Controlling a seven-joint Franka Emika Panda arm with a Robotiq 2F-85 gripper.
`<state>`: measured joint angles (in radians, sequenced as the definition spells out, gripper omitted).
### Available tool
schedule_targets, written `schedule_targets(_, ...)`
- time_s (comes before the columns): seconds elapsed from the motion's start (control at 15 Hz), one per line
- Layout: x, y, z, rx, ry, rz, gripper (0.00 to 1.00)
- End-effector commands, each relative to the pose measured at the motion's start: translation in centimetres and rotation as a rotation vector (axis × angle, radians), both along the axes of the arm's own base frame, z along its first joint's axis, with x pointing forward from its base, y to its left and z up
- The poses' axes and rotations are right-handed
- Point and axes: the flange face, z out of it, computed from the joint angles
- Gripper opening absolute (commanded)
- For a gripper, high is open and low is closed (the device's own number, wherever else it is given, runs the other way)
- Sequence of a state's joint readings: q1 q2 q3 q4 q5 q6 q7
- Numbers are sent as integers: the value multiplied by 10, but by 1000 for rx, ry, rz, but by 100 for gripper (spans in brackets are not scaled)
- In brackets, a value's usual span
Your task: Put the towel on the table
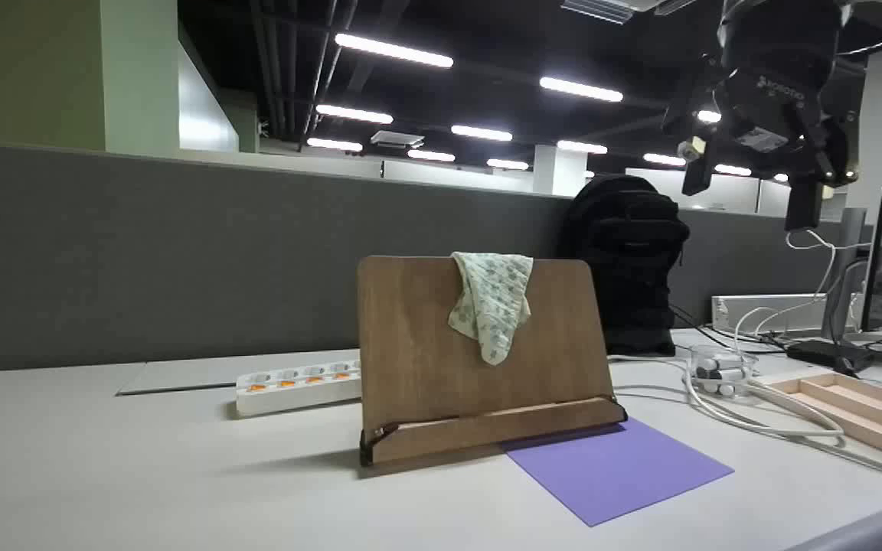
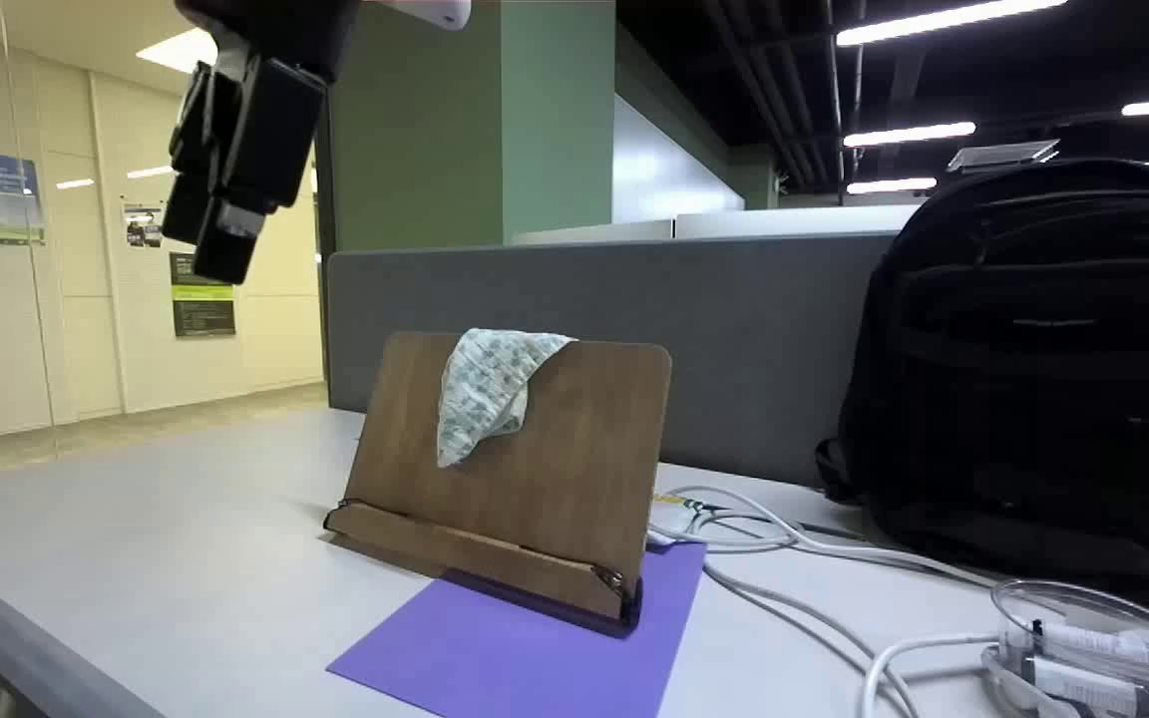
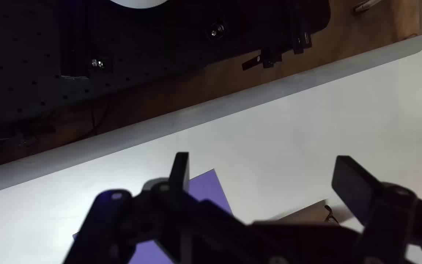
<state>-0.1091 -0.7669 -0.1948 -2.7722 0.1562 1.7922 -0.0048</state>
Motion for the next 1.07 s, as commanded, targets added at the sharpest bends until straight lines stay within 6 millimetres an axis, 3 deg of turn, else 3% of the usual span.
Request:
schedule_targets(0.0, 0, 0, 1, 0, 1, 0, 100)
schedule_targets(0.73, 0, 0, 1, 0, 0, 1, 100)
schedule_targets(1.0, 19, -16, 9, -86, -139, -96, 100)
